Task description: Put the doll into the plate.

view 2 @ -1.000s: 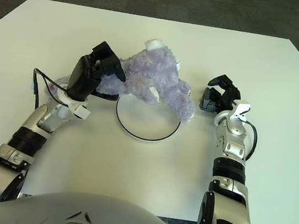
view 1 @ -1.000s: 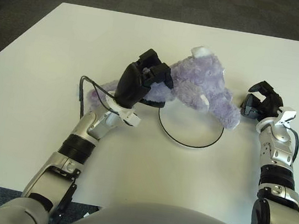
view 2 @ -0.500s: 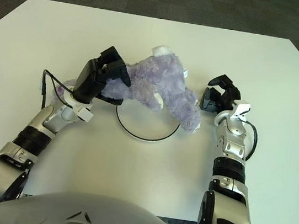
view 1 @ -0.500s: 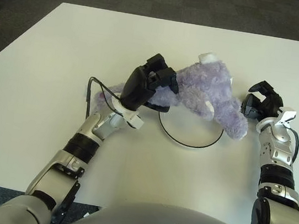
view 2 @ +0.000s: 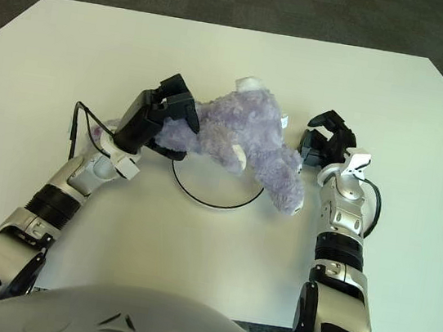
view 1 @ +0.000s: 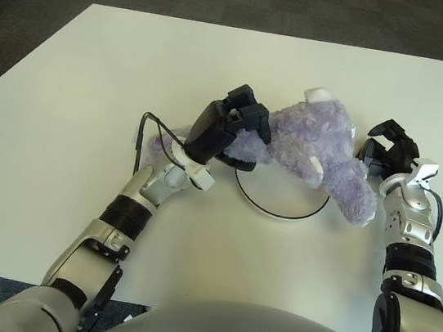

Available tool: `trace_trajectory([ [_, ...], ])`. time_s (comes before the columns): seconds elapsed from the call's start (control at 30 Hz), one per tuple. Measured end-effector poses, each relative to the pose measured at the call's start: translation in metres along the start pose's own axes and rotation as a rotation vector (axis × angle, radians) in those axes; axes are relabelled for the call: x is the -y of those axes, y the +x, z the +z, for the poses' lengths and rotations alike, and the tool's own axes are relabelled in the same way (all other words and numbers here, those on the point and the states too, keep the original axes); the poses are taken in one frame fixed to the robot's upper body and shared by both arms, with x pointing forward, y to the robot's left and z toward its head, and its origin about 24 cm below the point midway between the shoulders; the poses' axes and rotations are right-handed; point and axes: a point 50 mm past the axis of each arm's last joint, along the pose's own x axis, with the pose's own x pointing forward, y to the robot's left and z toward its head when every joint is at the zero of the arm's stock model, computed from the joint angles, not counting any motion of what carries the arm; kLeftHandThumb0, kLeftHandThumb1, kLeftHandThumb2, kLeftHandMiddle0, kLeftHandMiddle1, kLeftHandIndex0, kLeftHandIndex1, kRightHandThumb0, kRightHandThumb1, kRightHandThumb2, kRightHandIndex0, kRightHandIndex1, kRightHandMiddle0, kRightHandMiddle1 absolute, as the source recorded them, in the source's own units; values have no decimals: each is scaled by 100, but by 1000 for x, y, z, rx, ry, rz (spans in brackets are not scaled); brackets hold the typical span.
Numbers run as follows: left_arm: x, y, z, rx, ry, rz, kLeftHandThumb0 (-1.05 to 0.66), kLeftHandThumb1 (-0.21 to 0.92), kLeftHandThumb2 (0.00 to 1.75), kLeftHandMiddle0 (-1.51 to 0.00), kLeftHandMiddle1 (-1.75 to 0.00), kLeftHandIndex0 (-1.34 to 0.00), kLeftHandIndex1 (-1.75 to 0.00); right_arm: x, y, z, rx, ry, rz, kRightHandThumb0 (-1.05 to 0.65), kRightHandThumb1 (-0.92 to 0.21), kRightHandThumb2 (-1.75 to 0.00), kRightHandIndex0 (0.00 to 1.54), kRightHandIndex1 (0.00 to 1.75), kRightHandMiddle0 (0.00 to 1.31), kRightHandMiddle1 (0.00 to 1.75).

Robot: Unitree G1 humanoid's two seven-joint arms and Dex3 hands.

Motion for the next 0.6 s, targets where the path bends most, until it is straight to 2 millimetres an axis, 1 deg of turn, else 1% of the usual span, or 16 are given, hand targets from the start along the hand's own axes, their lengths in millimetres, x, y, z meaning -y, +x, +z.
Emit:
trace_trajectory([
  [0.6,9,3,3,16,3,-17,50,23,141,-67,-175,-84,-175,0,0,0,-1,1,2,0,-4,-162,83,171,58,175],
])
